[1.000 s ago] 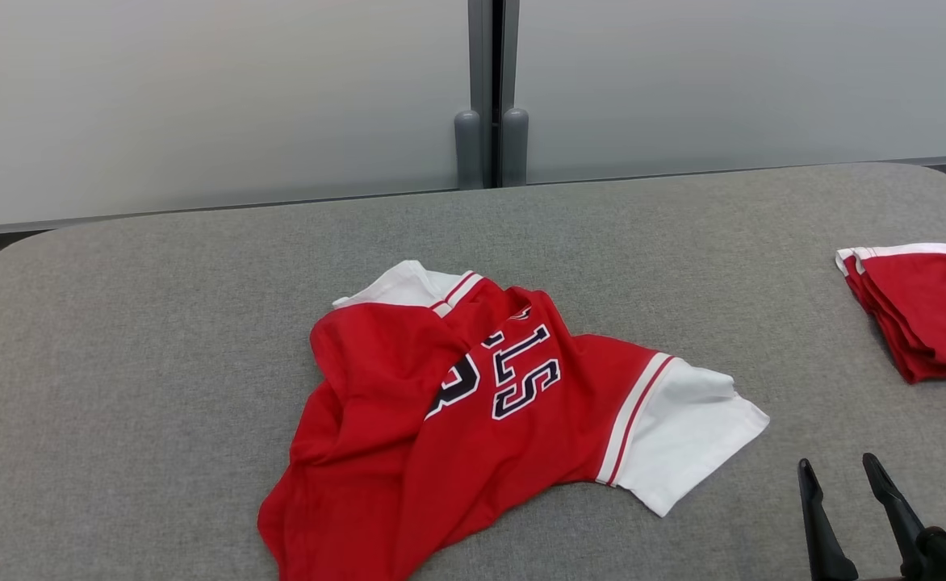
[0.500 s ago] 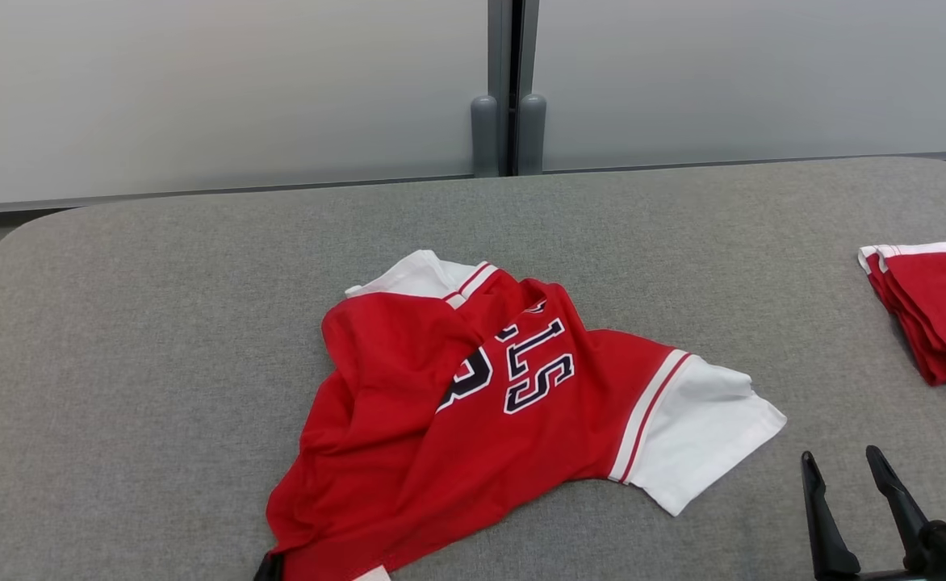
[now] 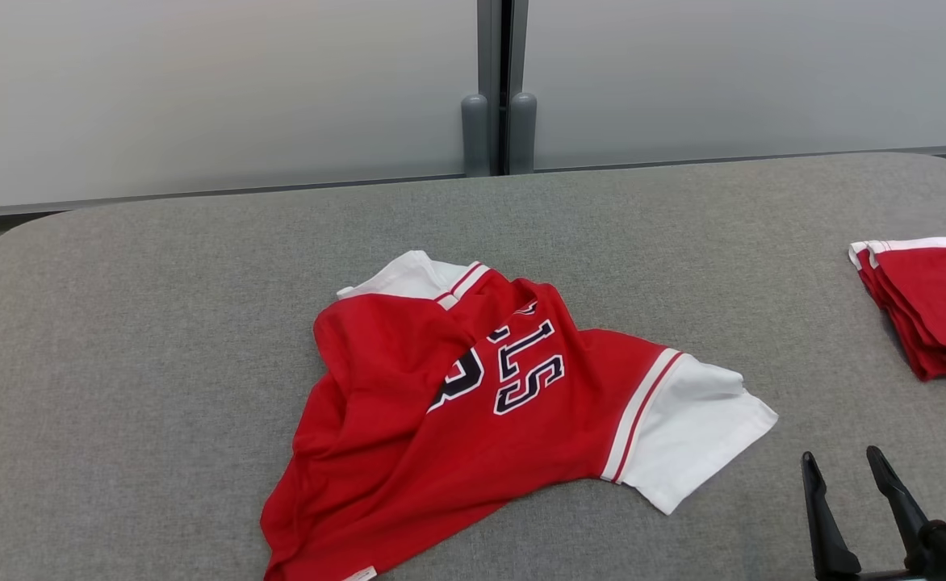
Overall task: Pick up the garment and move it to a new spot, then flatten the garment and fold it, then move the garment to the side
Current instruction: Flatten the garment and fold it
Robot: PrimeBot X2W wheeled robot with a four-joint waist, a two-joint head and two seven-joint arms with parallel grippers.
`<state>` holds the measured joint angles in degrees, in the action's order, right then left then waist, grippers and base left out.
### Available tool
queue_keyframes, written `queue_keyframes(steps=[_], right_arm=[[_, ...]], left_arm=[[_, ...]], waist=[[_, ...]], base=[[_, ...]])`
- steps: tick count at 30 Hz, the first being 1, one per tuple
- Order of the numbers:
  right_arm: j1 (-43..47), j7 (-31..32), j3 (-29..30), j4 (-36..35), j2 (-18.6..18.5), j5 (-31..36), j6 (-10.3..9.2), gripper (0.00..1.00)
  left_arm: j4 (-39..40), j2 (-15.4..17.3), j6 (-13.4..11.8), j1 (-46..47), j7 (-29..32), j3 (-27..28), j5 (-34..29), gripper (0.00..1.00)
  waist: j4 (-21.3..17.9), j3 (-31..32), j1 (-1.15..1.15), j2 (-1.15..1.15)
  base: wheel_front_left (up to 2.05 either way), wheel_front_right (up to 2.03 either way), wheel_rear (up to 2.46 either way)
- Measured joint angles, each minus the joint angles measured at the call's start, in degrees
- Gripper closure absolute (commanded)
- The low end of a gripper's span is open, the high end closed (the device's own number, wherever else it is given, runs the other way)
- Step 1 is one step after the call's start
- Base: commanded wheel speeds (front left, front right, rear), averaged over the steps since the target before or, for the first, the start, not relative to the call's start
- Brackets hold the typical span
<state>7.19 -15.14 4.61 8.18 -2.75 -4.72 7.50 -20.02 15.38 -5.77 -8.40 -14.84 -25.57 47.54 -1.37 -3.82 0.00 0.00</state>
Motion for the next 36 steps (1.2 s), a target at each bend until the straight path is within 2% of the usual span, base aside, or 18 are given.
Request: queue_keyframes(steps=[2, 3, 8, 12, 16, 19, 22, 27, 32, 36], right_arm=[[0.2, 0.0, 0.1, 0.1, 0.0, 0.0, 0.0, 0.0], [0.3, 0.0, 0.2, 0.2, 0.0, 0.0, 0.0, 0.0], [0.6, 0.0, 0.4, 0.5, 0.0, 0.0, 0.0, 0.0], [1.4, 0.0, 0.7, 0.4, 0.0, 0.0, 0.0, 0.0], [1.7, 0.0, 1.9, -0.4, 0.0, 0.1, 0.0, 0.0], [2.2, 0.0, 2.7, -1.0, 0.0, 0.2, 0.0, 0.0], [2.3, 0.0, 3.1, -1.5, 0.0, 0.4, 0.0, 0.0], [2.3, 0.0, 2.7, -1.6, 0.0, 0.4, 0.0, 0.0], [2.5, 0.0, 2.2, -1.5, 0.0, 0.3, 0.0, 0.0], [2.6, 0.0, 1.7, -1.4, 0.0, 0.3, 0.0, 0.0]], left_arm=[[0.0, 0.0, 0.2, -0.7, -0.1, 0.3, 0.5, 0.05], [0.1, 0.0, 0.2, -1.0, -0.1, 0.4, 0.5, 0.0], [1.5, 0.6, -0.1, -3.3, -0.1, 1.1, 1.0, 0.0], [5.2, 1.8, -1.7, -5.7, -0.1, 3.8, -0.1, 0.0], [13.0, 0.0, -2.6, -6.7, -0.2, 11.8, -5.4, 0.0], [17.4, -2.0, -2.3, -8.4, -0.2, 16.4, -12.4, 0.0], [20.6, -5.0, -0.5, -9.1, -0.2, 20.0, -18.6, 0.0], [20.9, -8.5, 4.5, -10.0, -0.2, 22.8, -26.5, 0.0], [18.0, -10.5, 9.1, -10.5, -0.2, 23.8, -29.7, 0.0], [17.0, -11.3, 10.8, -10.0, -0.2, 24.4, -30.5, 0.0]], waist=[[0.1, 0.2, 0.0, 0.0], [0.2, 0.3, 0.0, 0.0], [1.0, 1.4, 0.0, 0.0], [1.5, 3.0, 0.0, 0.0], [2.4, 4.3, 0.0, 0.0], [3.0, 5.4, 0.0, 0.0], [3.3, 6.2, 0.0, 0.0], [3.0, 6.9, 0.0, 0.0], [2.7, 7.2, 0.0, 0.0], [2.4, 7.0, 0.0, 0.0]], base=[[0.0, 0.0, 0.0], [0.0, 0.0, 0.0], [0.0, 0.0, 0.0], [0.0, 0.0, 0.0], [0.0, 0.0, 0.0], [0.0, 0.0, 0.0], [0.0, 0.0, 0.0], [0.0, 0.0, 0.0], [0.0, 0.0, 0.0], [0.0, 0.0, 0.0]])
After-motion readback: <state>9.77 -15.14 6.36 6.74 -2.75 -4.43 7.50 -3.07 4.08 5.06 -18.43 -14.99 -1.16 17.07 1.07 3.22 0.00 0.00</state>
